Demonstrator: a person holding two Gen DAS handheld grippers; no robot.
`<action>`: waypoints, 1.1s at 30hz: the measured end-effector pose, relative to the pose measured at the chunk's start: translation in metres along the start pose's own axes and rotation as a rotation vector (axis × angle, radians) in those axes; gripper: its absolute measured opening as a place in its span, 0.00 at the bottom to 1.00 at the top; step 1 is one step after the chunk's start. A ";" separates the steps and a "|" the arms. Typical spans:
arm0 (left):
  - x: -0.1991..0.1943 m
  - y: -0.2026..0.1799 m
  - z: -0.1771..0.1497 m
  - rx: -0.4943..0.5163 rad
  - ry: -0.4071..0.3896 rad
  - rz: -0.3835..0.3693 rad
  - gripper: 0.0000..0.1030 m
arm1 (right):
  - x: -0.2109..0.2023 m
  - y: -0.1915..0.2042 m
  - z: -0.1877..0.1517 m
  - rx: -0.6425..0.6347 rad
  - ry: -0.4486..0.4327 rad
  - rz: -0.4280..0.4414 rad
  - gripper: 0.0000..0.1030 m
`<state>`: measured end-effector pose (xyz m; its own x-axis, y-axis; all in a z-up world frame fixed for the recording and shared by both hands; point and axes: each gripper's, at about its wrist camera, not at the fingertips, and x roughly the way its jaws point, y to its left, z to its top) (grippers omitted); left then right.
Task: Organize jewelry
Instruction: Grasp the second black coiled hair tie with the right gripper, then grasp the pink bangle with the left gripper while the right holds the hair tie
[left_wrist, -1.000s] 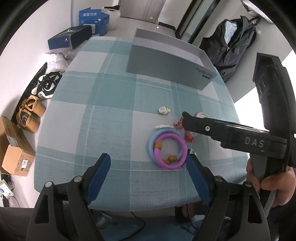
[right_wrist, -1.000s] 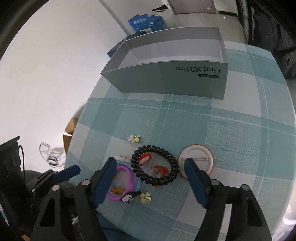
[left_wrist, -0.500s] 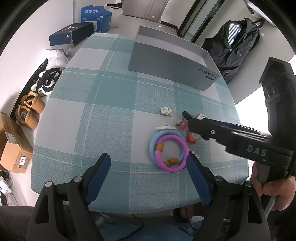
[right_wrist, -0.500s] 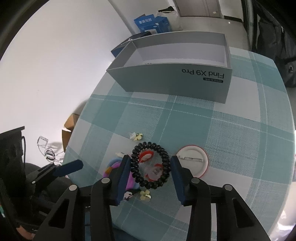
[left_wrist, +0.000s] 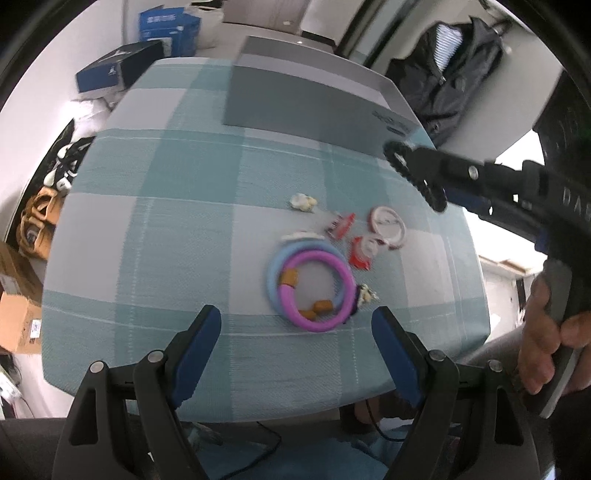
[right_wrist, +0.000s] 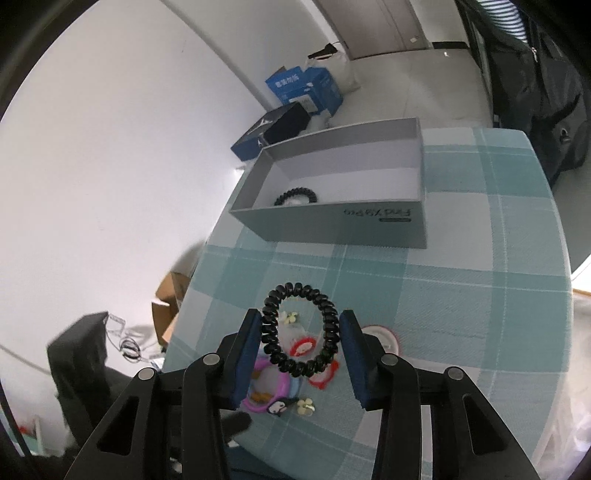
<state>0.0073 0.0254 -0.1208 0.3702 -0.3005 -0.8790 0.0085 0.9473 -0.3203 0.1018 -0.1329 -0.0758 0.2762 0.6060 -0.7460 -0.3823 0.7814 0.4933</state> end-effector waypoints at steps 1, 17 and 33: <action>0.001 -0.003 -0.001 0.013 0.001 -0.001 0.78 | 0.000 0.000 0.000 0.001 0.000 0.001 0.41; 0.014 -0.022 0.003 0.105 -0.007 0.068 0.52 | -0.006 -0.007 0.001 0.007 -0.012 -0.007 0.41; -0.001 -0.008 0.010 0.045 -0.022 -0.024 0.45 | -0.006 -0.007 0.002 0.001 -0.008 -0.004 0.41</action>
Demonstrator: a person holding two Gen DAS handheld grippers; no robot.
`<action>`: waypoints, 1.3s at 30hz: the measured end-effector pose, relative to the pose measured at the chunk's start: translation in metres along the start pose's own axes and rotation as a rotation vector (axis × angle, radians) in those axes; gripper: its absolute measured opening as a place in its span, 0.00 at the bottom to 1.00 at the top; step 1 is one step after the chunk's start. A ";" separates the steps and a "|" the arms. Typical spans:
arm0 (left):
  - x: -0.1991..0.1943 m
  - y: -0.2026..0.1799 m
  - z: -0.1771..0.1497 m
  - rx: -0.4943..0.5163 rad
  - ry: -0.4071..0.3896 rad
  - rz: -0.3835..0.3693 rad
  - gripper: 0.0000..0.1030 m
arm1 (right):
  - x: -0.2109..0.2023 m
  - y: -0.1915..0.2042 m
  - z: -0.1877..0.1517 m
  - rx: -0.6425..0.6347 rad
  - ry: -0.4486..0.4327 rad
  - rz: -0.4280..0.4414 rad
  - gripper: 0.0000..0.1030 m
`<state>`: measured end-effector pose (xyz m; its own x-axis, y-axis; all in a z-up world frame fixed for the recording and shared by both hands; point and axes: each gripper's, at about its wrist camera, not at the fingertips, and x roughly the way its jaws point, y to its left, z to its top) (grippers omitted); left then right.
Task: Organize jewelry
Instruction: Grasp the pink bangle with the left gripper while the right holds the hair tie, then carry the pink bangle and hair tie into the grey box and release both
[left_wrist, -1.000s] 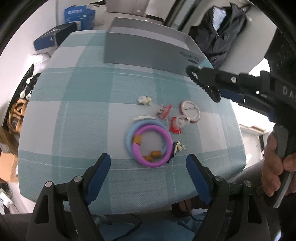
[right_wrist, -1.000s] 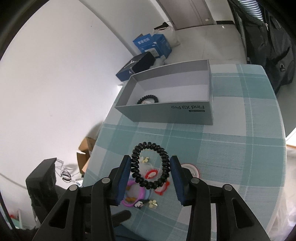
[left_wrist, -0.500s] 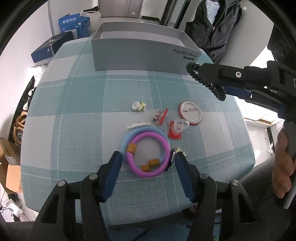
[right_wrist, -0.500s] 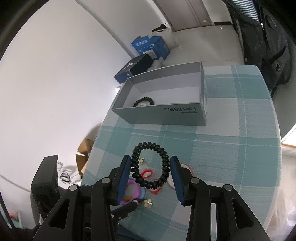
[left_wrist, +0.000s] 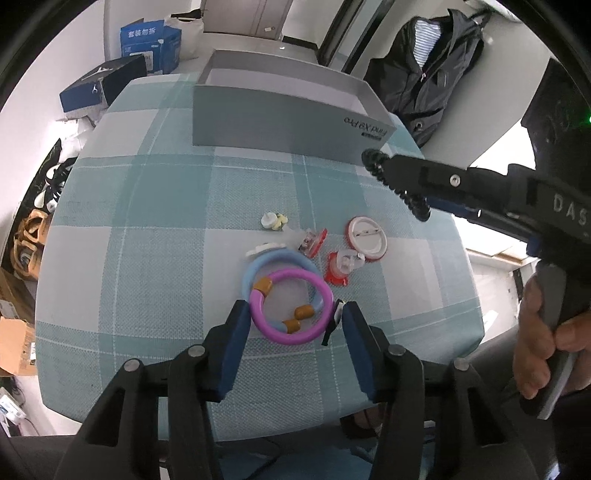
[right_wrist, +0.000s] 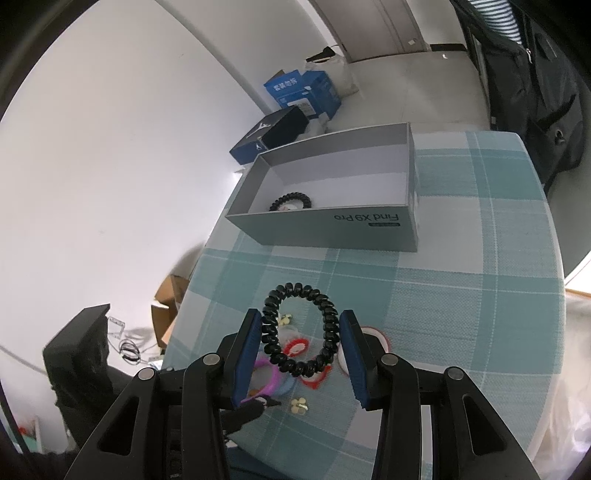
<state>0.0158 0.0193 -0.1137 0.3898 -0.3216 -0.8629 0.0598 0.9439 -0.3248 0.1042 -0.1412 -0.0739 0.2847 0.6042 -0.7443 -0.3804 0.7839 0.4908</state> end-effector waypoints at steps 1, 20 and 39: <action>-0.001 0.001 0.000 -0.008 -0.002 -0.010 0.45 | 0.000 0.000 0.000 0.000 -0.001 0.000 0.41; -0.014 0.024 0.010 -0.143 -0.037 -0.180 0.44 | 0.002 0.000 0.000 0.007 0.009 -0.002 0.43; -0.033 0.022 0.043 -0.070 -0.115 -0.214 0.44 | 0.001 -0.002 0.003 0.014 0.012 0.004 0.43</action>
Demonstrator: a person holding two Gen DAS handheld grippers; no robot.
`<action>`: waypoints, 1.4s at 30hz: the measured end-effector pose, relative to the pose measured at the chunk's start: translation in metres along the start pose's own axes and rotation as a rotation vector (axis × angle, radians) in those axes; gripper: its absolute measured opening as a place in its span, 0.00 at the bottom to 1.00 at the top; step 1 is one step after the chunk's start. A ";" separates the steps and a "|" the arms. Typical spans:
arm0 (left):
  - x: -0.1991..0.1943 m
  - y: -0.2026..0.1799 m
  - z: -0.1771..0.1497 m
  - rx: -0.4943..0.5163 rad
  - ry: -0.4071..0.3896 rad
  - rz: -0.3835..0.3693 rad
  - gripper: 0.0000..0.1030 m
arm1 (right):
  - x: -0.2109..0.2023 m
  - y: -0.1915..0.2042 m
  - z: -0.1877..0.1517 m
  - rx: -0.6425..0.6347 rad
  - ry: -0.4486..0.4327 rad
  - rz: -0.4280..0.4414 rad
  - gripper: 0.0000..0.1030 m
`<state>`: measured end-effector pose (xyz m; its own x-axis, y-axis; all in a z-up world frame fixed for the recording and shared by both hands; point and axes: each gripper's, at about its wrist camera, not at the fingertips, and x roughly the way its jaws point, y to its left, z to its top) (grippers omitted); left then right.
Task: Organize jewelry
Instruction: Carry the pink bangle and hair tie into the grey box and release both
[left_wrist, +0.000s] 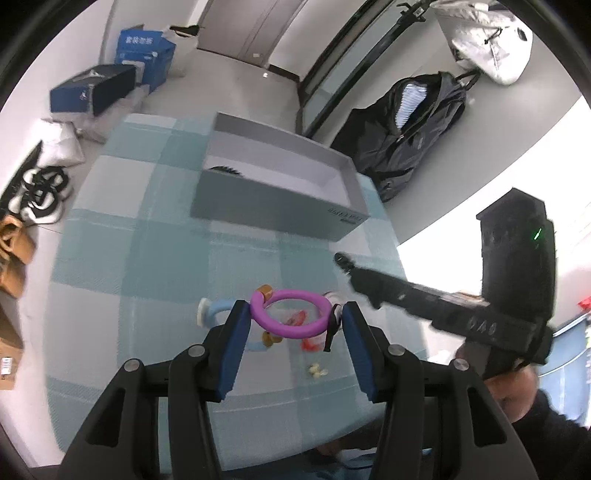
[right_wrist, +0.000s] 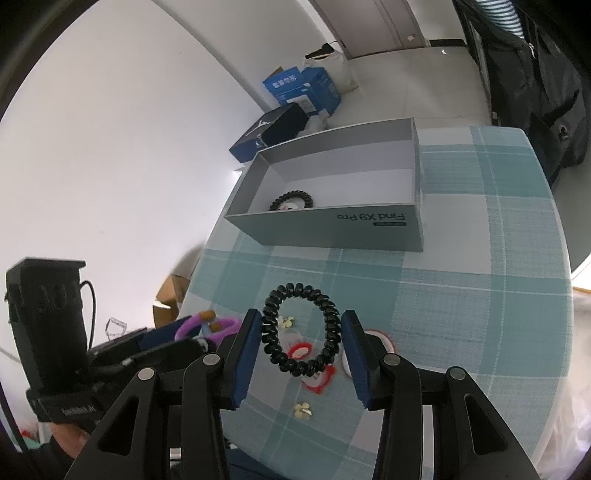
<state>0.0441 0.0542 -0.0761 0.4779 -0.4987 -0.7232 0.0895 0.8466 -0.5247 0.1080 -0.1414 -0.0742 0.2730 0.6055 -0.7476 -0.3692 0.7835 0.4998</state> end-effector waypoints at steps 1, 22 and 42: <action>0.001 0.001 0.003 -0.008 0.005 -0.017 0.44 | 0.000 0.000 0.000 0.002 -0.001 -0.001 0.43; 0.027 0.004 0.032 -0.035 0.154 -0.060 0.45 | -0.002 -0.007 0.005 0.025 0.004 -0.006 0.43; -0.014 -0.016 0.049 0.070 -0.004 -0.020 0.45 | -0.020 0.006 0.013 -0.014 -0.069 0.037 0.43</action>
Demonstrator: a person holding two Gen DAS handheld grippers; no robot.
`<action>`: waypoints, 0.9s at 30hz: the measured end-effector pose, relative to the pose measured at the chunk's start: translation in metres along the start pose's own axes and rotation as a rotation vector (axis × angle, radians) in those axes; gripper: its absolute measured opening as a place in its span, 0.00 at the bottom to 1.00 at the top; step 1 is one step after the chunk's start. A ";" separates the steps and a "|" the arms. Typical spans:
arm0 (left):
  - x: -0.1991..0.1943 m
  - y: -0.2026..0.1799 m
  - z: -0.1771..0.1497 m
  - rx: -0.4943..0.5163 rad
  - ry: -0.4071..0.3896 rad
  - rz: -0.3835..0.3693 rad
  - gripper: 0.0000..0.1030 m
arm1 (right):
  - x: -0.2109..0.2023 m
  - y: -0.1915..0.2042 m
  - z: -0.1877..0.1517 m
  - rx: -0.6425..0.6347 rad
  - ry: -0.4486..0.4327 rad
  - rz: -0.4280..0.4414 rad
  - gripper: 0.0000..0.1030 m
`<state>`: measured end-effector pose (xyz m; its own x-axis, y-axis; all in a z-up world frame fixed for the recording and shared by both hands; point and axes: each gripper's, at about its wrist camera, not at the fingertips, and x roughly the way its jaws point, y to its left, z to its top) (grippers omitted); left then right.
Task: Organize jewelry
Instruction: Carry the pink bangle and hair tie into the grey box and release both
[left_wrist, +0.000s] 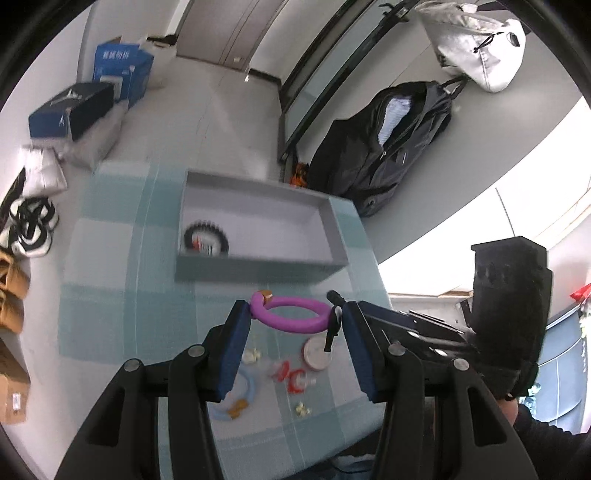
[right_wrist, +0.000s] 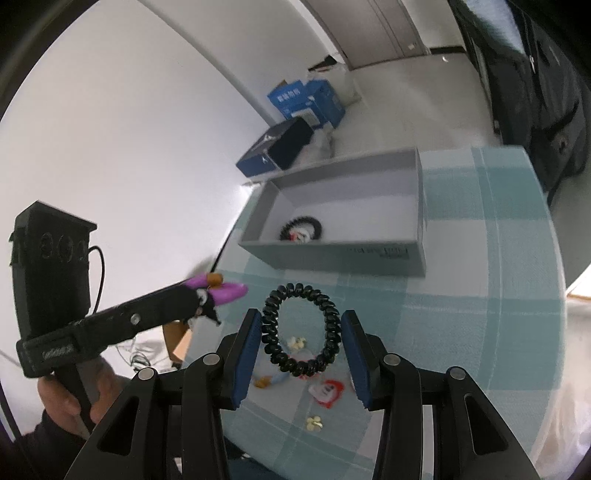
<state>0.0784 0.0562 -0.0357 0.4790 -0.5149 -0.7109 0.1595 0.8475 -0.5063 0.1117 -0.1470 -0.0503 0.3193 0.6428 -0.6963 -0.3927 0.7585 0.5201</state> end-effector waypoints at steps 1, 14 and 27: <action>0.001 -0.001 0.004 0.002 -0.007 0.002 0.45 | -0.004 0.003 0.004 -0.013 -0.013 -0.002 0.43; 0.020 0.003 0.056 0.036 -0.032 0.014 0.45 | 0.002 0.009 0.071 -0.105 -0.016 -0.056 0.43; 0.064 0.023 0.076 0.003 0.042 0.019 0.45 | 0.047 -0.032 0.104 -0.023 0.056 -0.046 0.43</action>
<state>0.1789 0.0522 -0.0559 0.4456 -0.5037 -0.7401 0.1537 0.8575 -0.4910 0.2285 -0.1293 -0.0485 0.2887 0.6001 -0.7460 -0.3986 0.7838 0.4763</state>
